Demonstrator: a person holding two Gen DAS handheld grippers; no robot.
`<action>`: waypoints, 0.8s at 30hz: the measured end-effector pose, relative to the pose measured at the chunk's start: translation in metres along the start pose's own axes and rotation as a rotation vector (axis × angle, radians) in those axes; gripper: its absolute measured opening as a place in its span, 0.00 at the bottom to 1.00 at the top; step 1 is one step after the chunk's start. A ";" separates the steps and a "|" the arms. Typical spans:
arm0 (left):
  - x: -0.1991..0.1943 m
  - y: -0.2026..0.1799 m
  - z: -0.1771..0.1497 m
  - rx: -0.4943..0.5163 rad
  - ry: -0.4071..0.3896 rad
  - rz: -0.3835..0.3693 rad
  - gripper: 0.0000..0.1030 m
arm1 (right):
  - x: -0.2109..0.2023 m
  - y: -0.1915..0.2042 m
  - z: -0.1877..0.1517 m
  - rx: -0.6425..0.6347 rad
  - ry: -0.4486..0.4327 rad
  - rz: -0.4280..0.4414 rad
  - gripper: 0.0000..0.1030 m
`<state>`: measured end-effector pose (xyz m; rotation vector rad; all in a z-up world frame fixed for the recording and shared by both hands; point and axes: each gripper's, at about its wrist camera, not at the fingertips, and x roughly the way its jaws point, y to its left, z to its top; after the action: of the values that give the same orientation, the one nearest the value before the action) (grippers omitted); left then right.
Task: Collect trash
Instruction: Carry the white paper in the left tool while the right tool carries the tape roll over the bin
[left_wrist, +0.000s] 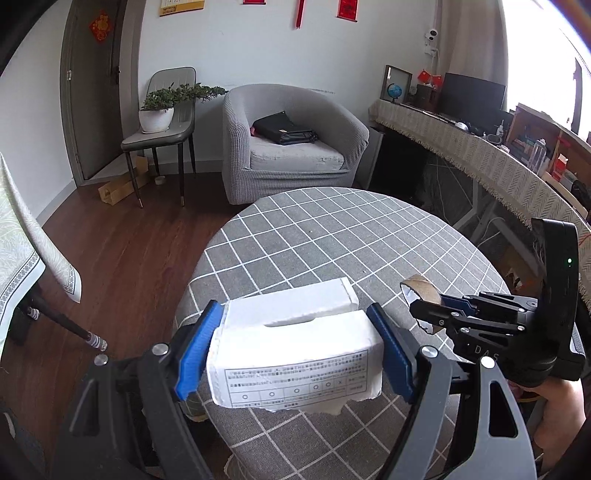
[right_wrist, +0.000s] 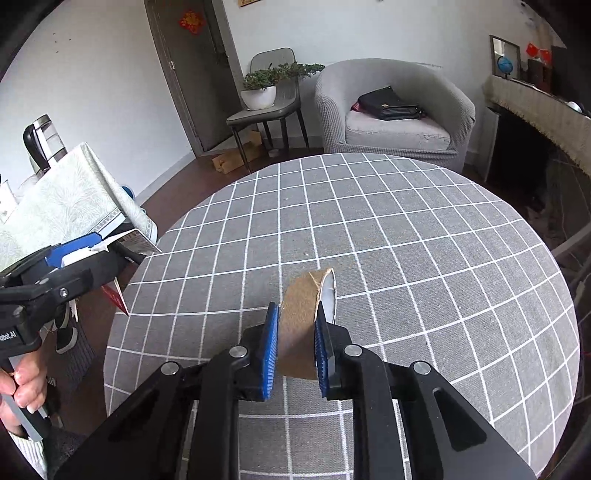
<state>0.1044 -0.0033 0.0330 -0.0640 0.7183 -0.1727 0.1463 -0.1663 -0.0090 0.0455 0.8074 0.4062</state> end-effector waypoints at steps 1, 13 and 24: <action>-0.004 0.002 -0.003 -0.005 0.000 -0.002 0.79 | -0.002 0.005 -0.002 -0.008 -0.002 0.005 0.18; -0.046 0.053 -0.030 -0.002 -0.030 0.090 0.79 | -0.002 0.066 -0.017 -0.045 -0.047 0.091 0.18; -0.046 0.138 -0.047 -0.086 0.000 0.153 0.79 | 0.027 0.139 -0.007 -0.151 -0.035 0.164 0.18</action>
<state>0.0576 0.1405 0.0114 -0.0911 0.7272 0.0045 0.1114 -0.0291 -0.0054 -0.0222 0.7392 0.6186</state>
